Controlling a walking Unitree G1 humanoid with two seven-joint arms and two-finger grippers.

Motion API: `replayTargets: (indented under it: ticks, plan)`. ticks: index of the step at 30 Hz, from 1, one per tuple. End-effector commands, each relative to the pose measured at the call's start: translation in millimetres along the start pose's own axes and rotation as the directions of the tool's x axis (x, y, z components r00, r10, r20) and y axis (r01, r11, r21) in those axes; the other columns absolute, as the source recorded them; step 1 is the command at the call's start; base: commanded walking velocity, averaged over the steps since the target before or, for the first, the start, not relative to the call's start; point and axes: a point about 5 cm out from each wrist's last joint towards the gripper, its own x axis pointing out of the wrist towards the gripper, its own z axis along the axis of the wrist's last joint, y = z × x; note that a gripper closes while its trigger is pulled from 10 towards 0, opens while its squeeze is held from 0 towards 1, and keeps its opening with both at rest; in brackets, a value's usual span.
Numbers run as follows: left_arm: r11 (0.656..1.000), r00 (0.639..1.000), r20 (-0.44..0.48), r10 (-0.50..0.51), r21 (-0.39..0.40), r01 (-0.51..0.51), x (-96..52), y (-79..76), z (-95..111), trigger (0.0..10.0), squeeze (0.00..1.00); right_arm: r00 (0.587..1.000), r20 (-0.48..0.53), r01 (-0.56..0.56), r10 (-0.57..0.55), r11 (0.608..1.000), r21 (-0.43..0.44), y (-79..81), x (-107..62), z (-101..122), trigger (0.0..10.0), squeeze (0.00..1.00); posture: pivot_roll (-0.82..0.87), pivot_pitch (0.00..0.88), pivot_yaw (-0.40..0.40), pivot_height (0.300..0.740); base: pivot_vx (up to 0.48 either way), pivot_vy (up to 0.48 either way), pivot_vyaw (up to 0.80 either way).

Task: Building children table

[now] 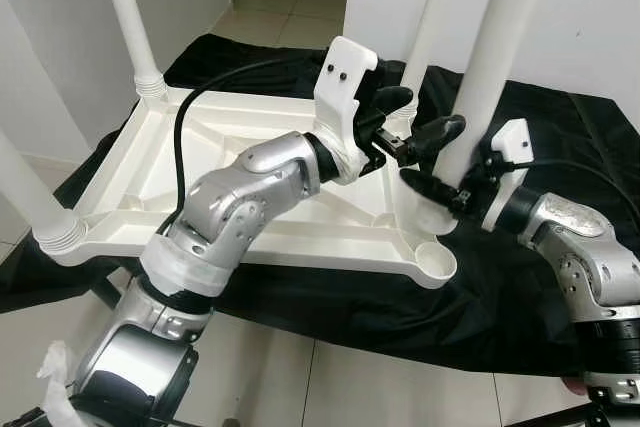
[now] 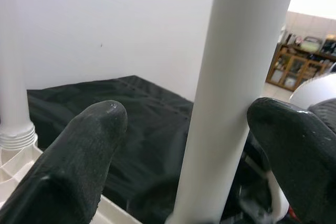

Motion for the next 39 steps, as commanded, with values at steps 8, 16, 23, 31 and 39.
replayTargets:
  ticks: [8, 16, 23, 31, 39]
  plan:
    - [0.768, 0.768, 0.064, -0.638, -0.02, 0.64, -15.8, -31.9, 27, 10.0, 0.0, 0.983, -0.046, -0.174, 0.178, 0.981, 0.083, 11.5, 7.2, -6, 10.0, 0.0, -0.02, 0.0, -0.071, 0.74, 0.0, 0.0, 0.0]
    - [0.722, 0.723, 0.098, -0.684, -0.048, 0.69, -14.6, -34.8, 37, 10.0, 0.0, 0.96, -0.1, -0.245, 0.26, 0.96, 0.139, 24.6, 12.7, -22, 10.0, 0.0, -0.01, 0.0, -0.073, 0.74, 0.0, 0.0, 0.0]
    - [0.702, 0.704, 0.08, -0.706, -0.058, 0.71, -10.2, -36.1, 39, 10.0, 0.0, 0.93, -0.126, -0.322, 0.346, 0.93, 0.176, 38.4, 19.7, -29, 10.0, 0.0, -0.01, 0.0, -0.078, 0.74, 0.0, 0.0, 0.0]
    - [0.668, 0.672, 0.047, -0.739, -0.082, 0.74, -6.4, -35.5, 41, 8.5, 0.0, 0.9, -0.144, -0.385, 0.411, 0.906, 0.176, 38.2, 22.6, -24, 10.0, 0.0, -0.02, 0.0, -0.081, 0.74, 0.0, 0.0, 0.0]
    - [0.644, 0.655, 0.044, -0.754, -0.146, 0.751, -8.2, -33.9, 43, 0.0, 0.0, 0.891, -0.159, -0.401, 0.426, 0.901, 0.167, 34.0, 21.5, -20, 10.0, 0.0, -0.02, 0.0, -0.084, 0.74, 0.0, 0.0, 0.0]
